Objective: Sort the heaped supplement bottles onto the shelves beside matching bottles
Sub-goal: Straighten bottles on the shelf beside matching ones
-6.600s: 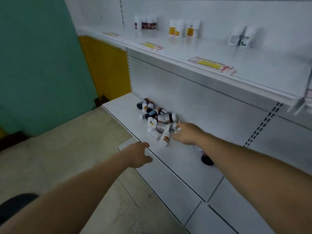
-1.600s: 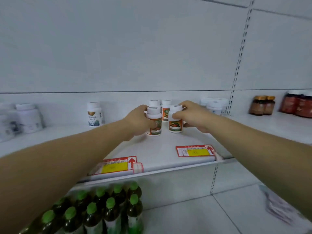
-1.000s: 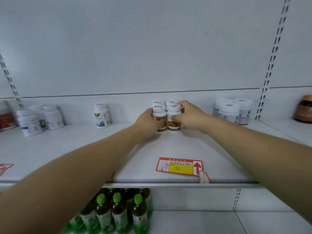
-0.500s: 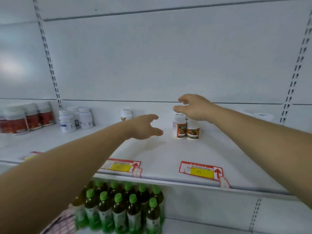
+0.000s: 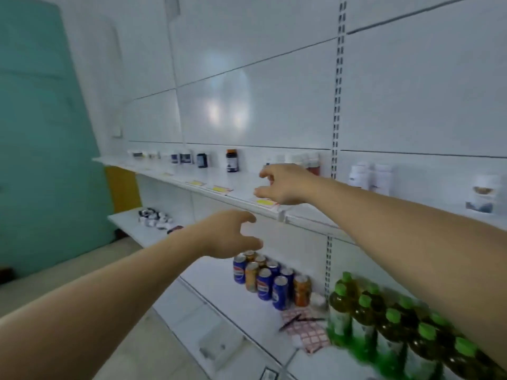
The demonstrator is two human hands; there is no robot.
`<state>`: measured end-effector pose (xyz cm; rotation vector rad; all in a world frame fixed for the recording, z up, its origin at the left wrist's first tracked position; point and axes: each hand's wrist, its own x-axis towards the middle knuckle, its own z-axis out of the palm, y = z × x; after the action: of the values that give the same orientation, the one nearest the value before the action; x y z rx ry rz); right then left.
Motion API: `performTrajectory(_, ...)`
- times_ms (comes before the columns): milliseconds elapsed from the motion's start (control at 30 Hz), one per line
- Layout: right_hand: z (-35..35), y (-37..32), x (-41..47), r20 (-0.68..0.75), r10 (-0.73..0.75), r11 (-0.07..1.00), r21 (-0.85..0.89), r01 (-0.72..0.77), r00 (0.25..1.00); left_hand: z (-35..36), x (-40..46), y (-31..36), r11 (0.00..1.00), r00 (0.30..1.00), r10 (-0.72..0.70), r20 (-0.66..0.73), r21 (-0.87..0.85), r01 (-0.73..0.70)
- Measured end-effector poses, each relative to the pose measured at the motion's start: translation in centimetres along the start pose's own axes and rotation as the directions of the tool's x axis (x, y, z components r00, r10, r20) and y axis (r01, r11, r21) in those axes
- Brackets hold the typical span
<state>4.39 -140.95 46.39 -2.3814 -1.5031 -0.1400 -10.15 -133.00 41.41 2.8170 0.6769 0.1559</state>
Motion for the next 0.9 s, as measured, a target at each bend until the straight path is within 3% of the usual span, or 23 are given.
performTrajectory(133,6.8,-9.7,6.1,0.11,-0.16,0.982,0.117,0.147,0.981,0.5,-1.6,-11.7,0.987,0.985,-0.157,0.067,0.029,0.155)
performTrajectory(300,15.7,-15.5,13.7,0.244,-0.219,0.973,0.119,0.195,0.945,2.9,0.3,-23.3,0.961,0.956,-0.274,0.109,-0.02,0.277)
performTrajectory(467,24.2,-15.4,23.4,0.337,-0.148,0.989,0.07,0.132,0.93,5.6,6.3,-33.3,0.935,0.931,-0.339,0.132,-0.067,0.35)
performTrajectory(700,33.3,-14.5,39.1,0.369,-0.028,0.995,0.104,-0.011,0.929,6.9,17.6,-45.8,0.919,0.915,-0.366,0.173,-0.089,0.384)
performTrajectory(900,39.5,-17.5,51.2,0.364,0.002,0.996,0.078,-0.033,0.931,5.9,25.5,-57.9,0.91,0.904,-0.364,0.227,-0.119,0.396)
